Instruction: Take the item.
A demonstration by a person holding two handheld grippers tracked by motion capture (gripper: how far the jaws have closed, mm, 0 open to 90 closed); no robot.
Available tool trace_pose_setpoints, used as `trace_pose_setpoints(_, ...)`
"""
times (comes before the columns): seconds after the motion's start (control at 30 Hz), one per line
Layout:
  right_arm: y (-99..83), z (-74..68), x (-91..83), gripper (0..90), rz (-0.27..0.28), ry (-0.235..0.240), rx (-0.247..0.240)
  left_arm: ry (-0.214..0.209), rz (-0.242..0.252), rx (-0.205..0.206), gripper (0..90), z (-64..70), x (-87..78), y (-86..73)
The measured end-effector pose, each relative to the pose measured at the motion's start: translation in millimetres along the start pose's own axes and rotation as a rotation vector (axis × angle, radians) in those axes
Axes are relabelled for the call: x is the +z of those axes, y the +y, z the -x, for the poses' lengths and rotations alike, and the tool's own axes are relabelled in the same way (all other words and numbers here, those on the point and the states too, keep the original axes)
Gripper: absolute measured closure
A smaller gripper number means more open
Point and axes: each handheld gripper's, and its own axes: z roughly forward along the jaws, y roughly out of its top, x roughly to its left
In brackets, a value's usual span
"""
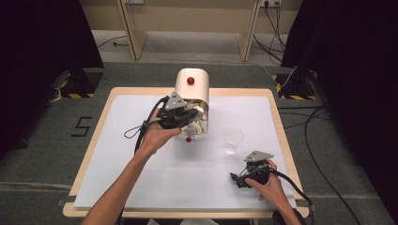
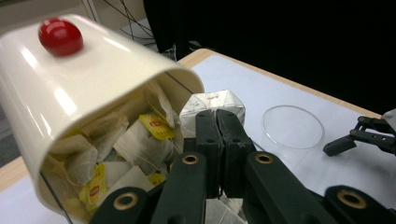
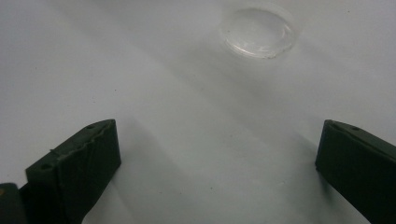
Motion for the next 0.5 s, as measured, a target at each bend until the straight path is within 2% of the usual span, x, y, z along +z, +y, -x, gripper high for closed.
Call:
trace_pose_setpoints(0.23,0.0,0.3,0.1,0.6,0.001,-0.001,-0.003,-0.012,0.021,0.027,87.4,6.9,-5.7,14.3)
trace_pose_setpoints(0.5,-0.1,0.1,0.2,0.6,0.002,-0.002,-0.004,-0.046,0.045,0.04,87.3,19.8,-1.5,24.1)
